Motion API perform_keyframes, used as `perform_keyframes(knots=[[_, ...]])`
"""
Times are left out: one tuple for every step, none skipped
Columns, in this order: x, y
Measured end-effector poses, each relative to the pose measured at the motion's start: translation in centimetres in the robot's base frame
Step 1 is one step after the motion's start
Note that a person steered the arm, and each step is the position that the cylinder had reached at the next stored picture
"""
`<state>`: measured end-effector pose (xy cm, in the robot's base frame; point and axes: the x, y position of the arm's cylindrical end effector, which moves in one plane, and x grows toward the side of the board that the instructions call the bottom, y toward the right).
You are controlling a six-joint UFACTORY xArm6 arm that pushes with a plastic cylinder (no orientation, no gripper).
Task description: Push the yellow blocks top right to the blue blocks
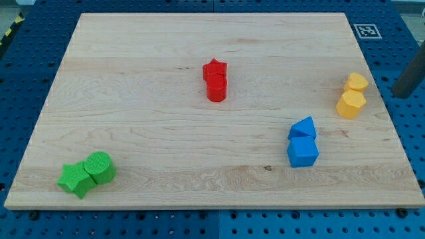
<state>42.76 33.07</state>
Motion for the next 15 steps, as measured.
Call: perform_keyframes(knots=[[0.0,-0.4],[0.0,-1.9],[-0.1,-3.3],[-0.5,-4.4],[-1.1,-5.4],[-1.4,-6.7],[-1.4,-6.9],[-1.4,-6.3],[-0.7,-5.1],[2.4,-5.1],[6.1,-5.3],[7.1,-8.9],[7.1,-10.5],[7.1,-10.5],[7.1,-9.5]])
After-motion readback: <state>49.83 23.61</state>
